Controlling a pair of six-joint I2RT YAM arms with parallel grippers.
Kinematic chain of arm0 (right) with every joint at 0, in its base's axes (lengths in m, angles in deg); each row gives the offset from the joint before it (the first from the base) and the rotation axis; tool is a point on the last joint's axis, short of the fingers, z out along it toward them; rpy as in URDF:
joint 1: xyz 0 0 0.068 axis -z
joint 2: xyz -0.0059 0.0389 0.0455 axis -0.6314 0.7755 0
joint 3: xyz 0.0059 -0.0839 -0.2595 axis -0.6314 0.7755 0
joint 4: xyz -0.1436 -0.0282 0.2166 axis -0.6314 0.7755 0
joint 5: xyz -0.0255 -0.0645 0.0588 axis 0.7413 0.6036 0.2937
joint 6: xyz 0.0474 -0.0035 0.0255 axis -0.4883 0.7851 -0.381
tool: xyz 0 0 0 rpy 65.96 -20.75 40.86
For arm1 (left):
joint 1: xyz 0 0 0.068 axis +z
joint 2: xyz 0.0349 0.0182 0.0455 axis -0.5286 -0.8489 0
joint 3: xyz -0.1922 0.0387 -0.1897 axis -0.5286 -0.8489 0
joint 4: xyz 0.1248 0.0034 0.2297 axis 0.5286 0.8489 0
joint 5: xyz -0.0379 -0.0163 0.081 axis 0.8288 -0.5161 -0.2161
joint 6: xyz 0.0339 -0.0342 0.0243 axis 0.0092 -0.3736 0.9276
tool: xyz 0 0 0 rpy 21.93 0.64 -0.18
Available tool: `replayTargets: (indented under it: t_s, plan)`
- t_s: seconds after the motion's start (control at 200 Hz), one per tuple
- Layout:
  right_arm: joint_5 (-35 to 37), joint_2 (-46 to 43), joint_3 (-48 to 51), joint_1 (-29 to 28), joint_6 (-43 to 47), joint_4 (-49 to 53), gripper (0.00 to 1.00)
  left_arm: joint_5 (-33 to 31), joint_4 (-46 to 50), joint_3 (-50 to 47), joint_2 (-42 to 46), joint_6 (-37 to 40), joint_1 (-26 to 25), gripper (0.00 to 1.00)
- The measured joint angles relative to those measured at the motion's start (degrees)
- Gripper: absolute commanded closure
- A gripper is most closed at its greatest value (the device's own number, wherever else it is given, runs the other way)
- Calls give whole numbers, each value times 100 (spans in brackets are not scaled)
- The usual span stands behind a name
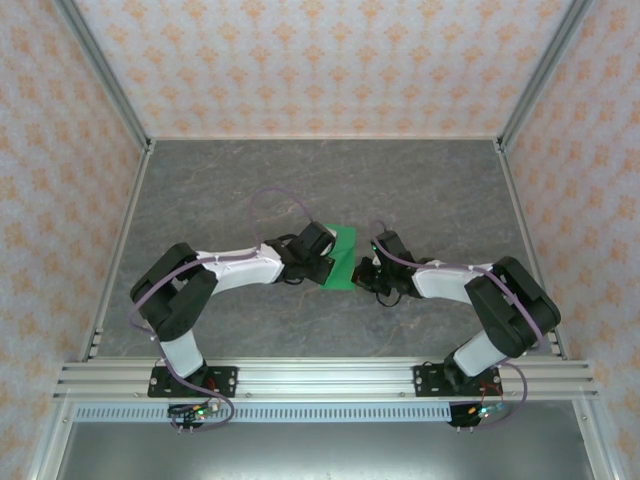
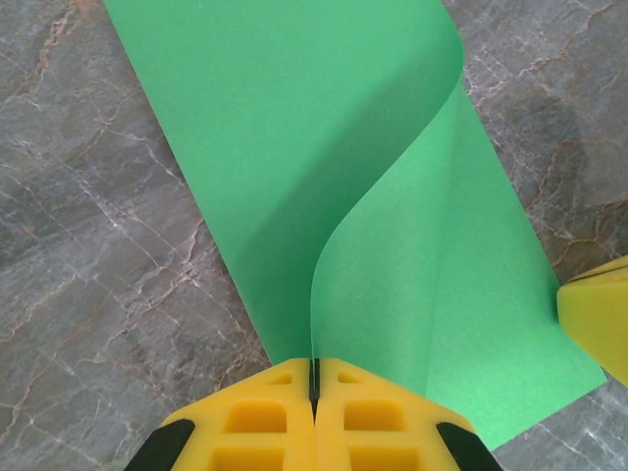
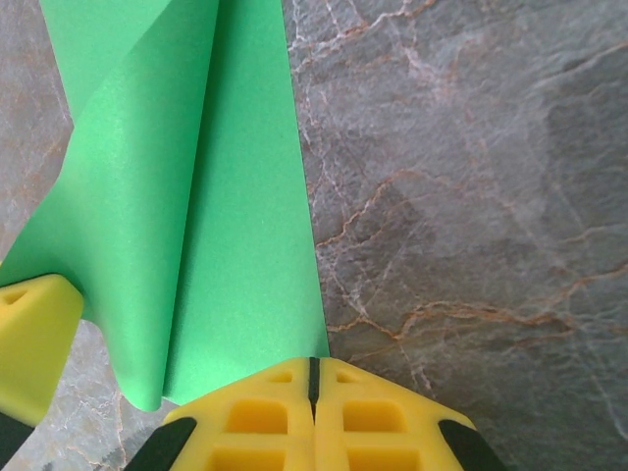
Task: Fold a paper plane with a square sheet of paper (fold left side to right side)
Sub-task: Fold the triangle a second time at the center of the table.
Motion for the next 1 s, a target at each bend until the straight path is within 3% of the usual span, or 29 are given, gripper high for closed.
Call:
replayTargets:
  t_s: [0.996]
  plan:
    - [0,0,0,0,46,4,92,63,-2,203,-323,103,66,98]
